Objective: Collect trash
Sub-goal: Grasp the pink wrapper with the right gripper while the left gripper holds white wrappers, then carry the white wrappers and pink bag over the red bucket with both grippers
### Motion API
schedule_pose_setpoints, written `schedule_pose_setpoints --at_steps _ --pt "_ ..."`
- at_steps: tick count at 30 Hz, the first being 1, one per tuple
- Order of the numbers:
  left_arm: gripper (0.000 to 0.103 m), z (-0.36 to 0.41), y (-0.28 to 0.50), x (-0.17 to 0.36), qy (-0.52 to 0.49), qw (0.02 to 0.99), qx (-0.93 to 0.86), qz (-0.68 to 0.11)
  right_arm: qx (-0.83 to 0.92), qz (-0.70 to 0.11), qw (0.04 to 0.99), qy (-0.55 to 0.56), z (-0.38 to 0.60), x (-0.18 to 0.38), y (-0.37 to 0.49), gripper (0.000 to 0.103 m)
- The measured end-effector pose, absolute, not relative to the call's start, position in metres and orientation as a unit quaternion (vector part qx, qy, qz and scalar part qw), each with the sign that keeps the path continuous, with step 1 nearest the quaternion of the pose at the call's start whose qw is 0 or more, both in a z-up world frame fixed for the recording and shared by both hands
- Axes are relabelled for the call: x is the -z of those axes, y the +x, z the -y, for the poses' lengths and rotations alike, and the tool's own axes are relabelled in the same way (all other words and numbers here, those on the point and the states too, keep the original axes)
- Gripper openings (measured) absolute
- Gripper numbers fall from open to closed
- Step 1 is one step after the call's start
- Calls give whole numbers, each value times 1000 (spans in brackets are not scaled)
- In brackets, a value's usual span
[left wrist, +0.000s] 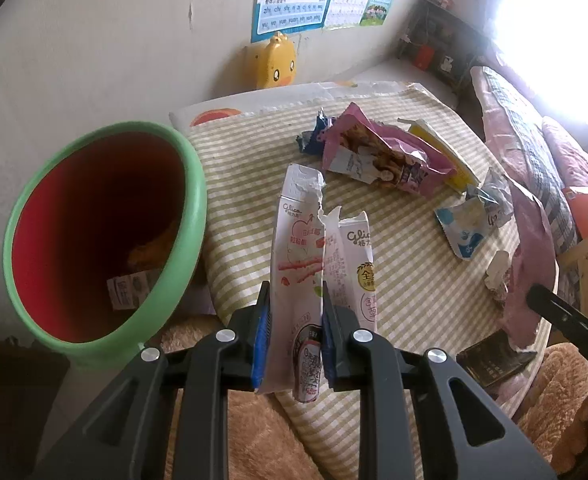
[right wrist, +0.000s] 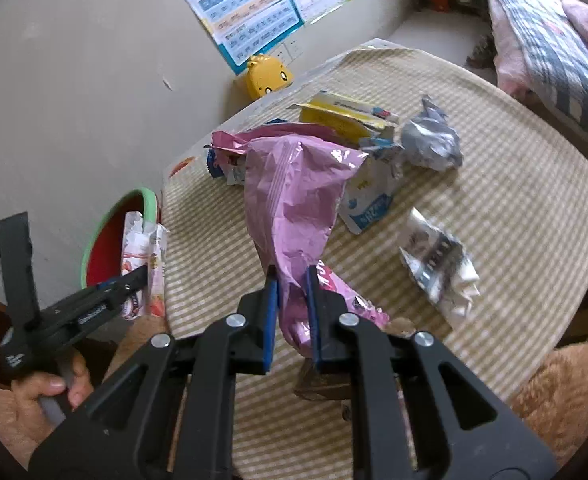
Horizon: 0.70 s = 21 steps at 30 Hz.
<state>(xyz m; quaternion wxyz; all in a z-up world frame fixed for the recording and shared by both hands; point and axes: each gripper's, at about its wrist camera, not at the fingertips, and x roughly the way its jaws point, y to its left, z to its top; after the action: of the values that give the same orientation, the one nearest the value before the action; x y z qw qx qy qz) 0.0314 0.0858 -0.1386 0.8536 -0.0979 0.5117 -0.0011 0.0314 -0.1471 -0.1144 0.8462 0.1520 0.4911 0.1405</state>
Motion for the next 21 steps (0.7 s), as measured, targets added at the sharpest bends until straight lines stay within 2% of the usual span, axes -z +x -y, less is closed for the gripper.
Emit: schedule_pose_setpoints --at_steps 21 --pt "19 -85 32 136 -90 858 6 -506 -166 -486 831 214 155 111 19 14"
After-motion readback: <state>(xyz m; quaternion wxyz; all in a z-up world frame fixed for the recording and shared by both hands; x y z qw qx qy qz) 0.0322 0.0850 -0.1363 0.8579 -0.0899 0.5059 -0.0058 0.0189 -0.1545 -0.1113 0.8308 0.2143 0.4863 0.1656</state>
